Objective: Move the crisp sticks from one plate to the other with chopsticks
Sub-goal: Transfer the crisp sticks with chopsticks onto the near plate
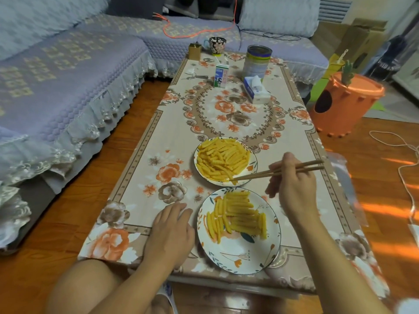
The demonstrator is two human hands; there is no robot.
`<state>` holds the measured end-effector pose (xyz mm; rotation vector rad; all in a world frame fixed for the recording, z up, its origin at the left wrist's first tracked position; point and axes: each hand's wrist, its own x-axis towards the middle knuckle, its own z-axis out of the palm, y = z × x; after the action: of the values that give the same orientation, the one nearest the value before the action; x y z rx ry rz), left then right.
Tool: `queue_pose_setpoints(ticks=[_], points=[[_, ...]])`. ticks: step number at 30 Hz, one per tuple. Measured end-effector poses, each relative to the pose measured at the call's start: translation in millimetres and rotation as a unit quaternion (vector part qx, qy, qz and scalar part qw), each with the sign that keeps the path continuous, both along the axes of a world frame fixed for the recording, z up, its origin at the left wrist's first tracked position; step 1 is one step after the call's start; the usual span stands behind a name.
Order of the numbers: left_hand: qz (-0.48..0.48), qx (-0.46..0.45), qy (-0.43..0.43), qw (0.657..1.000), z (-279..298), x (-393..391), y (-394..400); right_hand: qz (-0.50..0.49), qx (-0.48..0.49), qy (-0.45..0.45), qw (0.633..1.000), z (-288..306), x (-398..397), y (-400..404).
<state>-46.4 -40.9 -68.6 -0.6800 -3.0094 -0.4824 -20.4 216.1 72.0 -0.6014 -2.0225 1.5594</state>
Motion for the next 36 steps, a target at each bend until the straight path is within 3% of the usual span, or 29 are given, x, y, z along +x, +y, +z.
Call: queue_pose_setpoints(ticks=[4,8,14,25,31,36], points=[[0.0,-0.004,0.002,1.0,0,1,0,0.002,-0.128,-0.029,0.991,14,39,-1],[-0.001,-0.005,0.0,1.0,0,1,0,0.03,-0.157,-0.057,0.986,0,67,-38],[-0.004,-0.007,-0.003,1.0,0,4,-1,0.044,-0.087,-0.08,0.992,-13,74,-62],[-0.007,-0.001,0.002,1.0,-1,2,-1,-0.047,0.006,-0.021,0.999,-1,16,11],[-0.003,0.011,0.015,1.0,-3,1,0,-0.128,-0.07,-0.016,0.989,-17,-32,24],[-0.002,0.008,0.018,1.0,-3,0,0,-0.141,-0.096,-0.032,0.985,-31,-50,20]])
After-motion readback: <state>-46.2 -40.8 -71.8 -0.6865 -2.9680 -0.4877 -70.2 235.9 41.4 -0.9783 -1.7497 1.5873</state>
